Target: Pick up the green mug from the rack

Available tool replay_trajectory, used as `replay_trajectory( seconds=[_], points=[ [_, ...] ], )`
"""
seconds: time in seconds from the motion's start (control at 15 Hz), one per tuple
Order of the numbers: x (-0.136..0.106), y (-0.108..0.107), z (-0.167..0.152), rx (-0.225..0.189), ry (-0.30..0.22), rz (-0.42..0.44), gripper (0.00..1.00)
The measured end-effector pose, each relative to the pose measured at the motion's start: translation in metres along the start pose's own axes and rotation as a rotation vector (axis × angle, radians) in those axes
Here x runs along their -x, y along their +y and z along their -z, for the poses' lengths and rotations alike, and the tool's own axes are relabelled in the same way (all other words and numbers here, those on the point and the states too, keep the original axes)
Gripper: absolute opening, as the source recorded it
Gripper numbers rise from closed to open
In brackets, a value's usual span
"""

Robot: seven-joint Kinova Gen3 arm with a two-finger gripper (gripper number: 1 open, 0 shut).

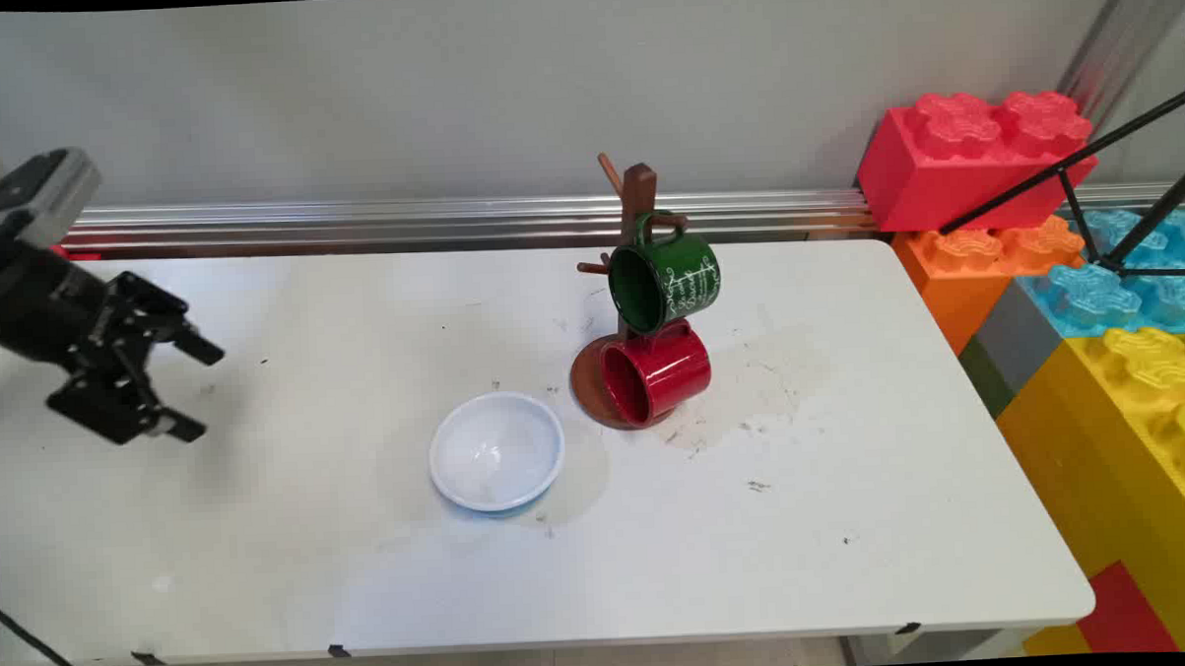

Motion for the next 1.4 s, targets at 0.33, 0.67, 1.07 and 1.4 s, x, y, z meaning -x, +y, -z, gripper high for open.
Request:
replay_trajectory(
  seconds=[0.33, 0.67, 1.07, 1.4],
  points=[
    [-0.026, 0.0, -0.003, 0.054, 0.16, 0.04, 1.0],
    [-0.048, -0.002, -0.006, 0.082, 0.289, 0.069, 1.0],
    [-0.068, -0.003, -0.014, 0.095, 0.376, 0.095, 1.0],
    [-0.092, 0.003, -0.029, 0.102, 0.408, 0.151, 1.0]
  ],
)
